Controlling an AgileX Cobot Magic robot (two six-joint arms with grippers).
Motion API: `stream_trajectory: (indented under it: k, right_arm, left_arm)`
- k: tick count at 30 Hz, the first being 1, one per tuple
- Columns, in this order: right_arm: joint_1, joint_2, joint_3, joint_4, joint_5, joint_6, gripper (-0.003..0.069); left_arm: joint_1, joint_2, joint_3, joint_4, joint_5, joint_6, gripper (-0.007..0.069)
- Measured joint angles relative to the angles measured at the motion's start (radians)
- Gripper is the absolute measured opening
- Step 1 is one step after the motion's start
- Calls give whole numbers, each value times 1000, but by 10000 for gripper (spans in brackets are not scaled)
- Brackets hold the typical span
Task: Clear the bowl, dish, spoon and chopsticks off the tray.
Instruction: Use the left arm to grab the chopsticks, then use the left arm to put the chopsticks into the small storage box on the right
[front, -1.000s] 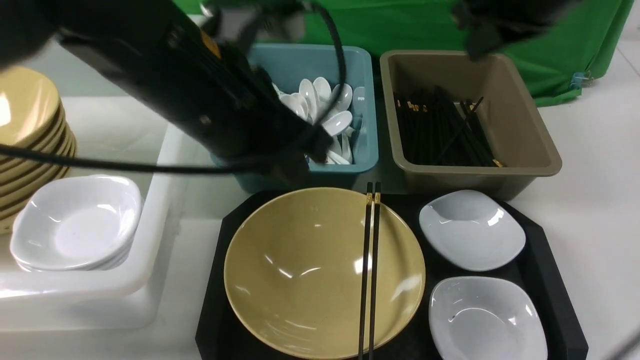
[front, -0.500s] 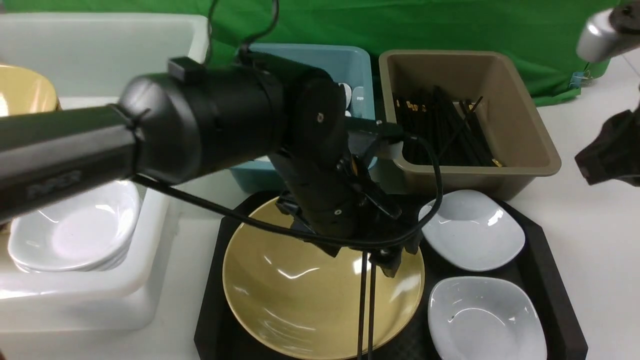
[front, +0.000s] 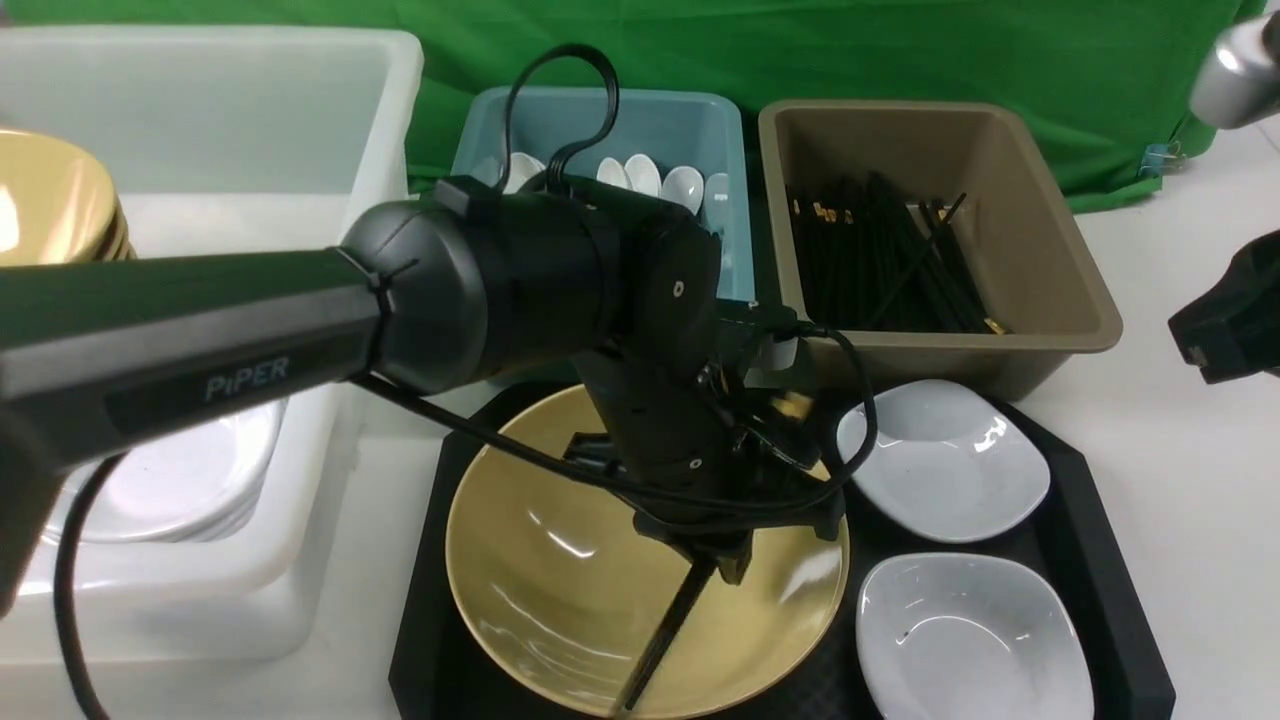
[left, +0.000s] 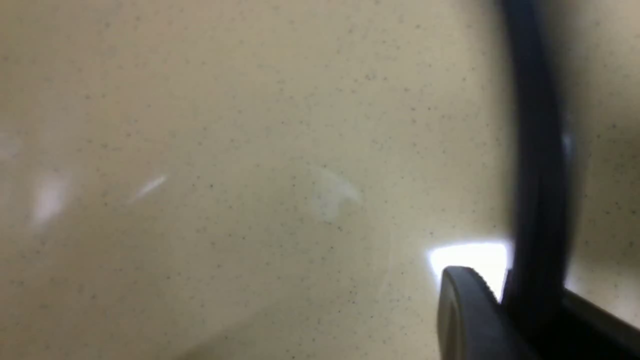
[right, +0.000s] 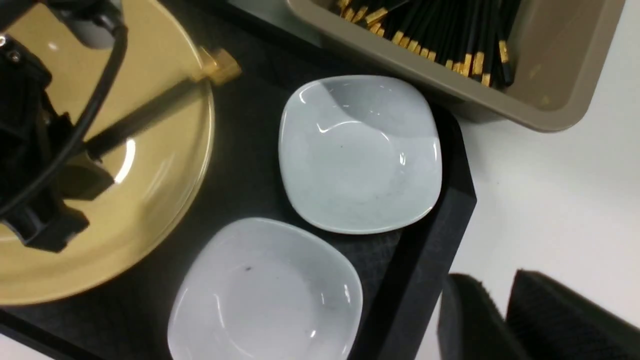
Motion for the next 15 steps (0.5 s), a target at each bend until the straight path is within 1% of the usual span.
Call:
stream_trajectory:
  k: [1,4,7,8,10,12,15]
  right_arm:
    - [0,-9,2,0,-1,-2,125]
    - [0,-25,2,0,-3,-6,125]
    - [0,-61,2,0,-4,-12,125]
    - [0,-85,2,0,-6,-16,125]
    - [0,-96,2,0,-8,-18,125]
    - [0,-118,2,3,-17,-21,125]
    - [0,-125,2,16,-38,-21,125]
  left_arm:
    - [0,0,-6,0,3,5,12]
    - [0,0,-26,2,11,22,2]
    - [0,0,-107,5,37,40,1]
    - [0,0,-180,5,54,55,1]
    - [0,0,-213,5,58,61,1]
    - [0,2,-347,32,33,74,1]
    - [0,17,-426,68,-26,75,1]
